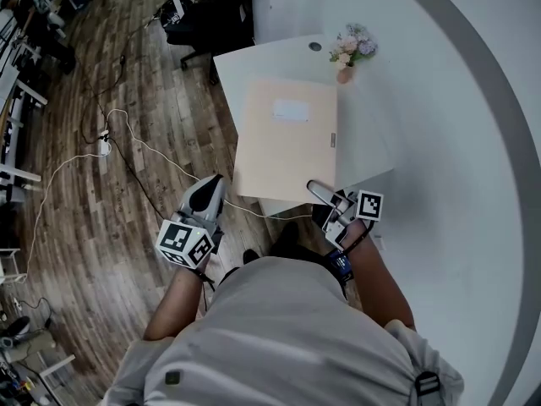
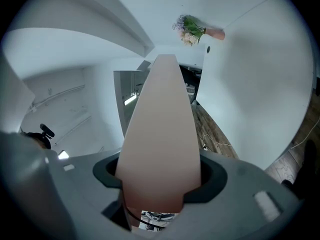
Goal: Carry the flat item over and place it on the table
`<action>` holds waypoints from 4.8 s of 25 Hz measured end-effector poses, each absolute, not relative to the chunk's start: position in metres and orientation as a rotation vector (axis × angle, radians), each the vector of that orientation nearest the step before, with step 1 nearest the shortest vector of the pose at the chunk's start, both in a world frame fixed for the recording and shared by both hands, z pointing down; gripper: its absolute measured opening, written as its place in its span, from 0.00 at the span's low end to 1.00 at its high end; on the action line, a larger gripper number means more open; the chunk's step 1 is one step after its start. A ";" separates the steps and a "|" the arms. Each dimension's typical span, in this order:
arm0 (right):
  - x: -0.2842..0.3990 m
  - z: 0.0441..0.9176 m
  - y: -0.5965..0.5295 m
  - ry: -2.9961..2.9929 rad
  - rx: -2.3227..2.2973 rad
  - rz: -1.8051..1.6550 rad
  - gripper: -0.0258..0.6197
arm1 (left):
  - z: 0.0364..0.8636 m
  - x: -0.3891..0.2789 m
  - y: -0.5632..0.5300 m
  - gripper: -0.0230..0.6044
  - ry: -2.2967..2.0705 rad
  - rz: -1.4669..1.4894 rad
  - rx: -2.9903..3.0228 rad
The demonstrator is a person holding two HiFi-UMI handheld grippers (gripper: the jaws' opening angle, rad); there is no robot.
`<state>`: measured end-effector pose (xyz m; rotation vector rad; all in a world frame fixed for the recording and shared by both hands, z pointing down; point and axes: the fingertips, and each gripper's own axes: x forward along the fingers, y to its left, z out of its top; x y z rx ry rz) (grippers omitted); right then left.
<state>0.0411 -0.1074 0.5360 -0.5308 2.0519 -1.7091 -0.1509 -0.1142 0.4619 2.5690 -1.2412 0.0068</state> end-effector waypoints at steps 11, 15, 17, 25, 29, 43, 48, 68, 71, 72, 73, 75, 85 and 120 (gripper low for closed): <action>0.118 0.546 -0.206 2.070 -0.480 -1.751 0.51 | 0.460 -0.075 -0.208 0.04 -1.326 0.003 2.539; 0.137 0.548 -0.222 2.075 -0.485 -1.758 0.51 | 0.459 -0.058 -0.216 0.04 -1.342 0.007 2.523; 0.141 0.549 -0.218 2.063 -0.488 -1.759 0.51 | 0.459 -0.054 -0.211 0.04 -1.337 0.020 2.523; 0.152 0.582 -0.240 2.011 -0.521 -1.792 0.51 | 0.473 -0.040 -0.243 0.04 -1.308 0.046 2.544; 0.154 0.595 -0.243 1.993 -0.559 -1.810 0.51 | 0.480 -0.035 -0.261 0.04 -1.263 0.062 2.556; 0.151 0.644 -0.270 1.871 -0.685 -1.899 0.52 | 0.509 -0.020 -0.313 0.04 -1.088 0.120 2.591; 0.150 0.668 -0.281 1.847 -0.738 -1.924 0.52 | 0.532 -0.026 -0.326 0.04 -1.051 0.174 2.561; 0.141 0.729 -0.300 1.806 -0.893 -1.929 0.52 | 0.569 -0.025 -0.347 0.04 -0.856 0.238 2.573; 0.140 0.736 -0.301 1.821 -0.892 -1.912 0.53 | 0.575 -0.023 -0.350 0.04 -0.840 0.244 2.568; 0.140 0.740 -0.302 1.830 -0.900 -1.907 0.53 | 0.577 -0.023 -0.350 0.04 -0.836 0.248 2.566; 0.141 0.744 -0.302 1.840 -0.915 -1.901 0.53 | 0.579 -0.022 -0.351 0.04 -0.833 0.251 2.562; 0.148 0.756 -0.302 1.846 -0.962 -1.891 0.52 | 0.583 -0.021 -0.352 0.04 -0.826 0.256 2.553; 0.174 0.790 -0.303 1.885 -1.179 -1.866 0.58 | 0.599 -0.018 -0.350 0.04 -0.794 0.277 2.520; 0.202 0.750 -0.308 2.714 -1.807 -1.330 0.50 | 0.570 0.000 -0.314 0.04 -0.853 0.259 2.567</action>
